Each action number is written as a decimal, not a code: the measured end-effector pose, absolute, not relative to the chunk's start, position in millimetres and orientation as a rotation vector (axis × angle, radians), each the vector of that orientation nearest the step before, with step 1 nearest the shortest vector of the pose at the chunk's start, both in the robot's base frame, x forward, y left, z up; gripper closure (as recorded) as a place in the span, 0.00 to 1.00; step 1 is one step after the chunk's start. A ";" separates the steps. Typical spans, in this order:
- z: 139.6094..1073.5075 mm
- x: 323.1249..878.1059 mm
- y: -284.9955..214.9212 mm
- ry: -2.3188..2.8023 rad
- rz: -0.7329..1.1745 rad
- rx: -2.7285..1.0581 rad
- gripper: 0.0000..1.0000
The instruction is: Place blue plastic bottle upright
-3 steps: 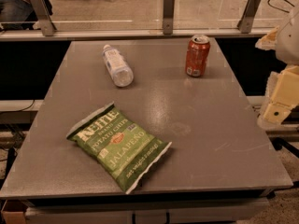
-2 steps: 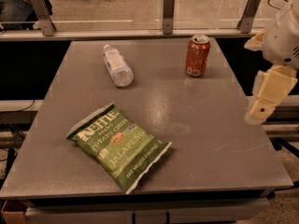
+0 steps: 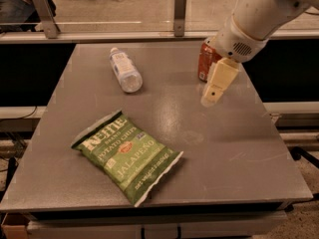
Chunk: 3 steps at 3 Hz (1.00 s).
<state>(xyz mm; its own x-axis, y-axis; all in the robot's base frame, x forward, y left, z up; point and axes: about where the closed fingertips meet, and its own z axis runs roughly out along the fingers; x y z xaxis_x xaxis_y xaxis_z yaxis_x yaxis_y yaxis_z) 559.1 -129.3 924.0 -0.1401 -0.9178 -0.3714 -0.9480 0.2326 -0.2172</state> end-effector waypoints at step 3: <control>929.4 634.4 -41.1 1.963 0.223 -1.673 0.00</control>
Offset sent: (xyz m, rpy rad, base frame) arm 0.1146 0.1347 0.0166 0.2325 -0.0508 0.0625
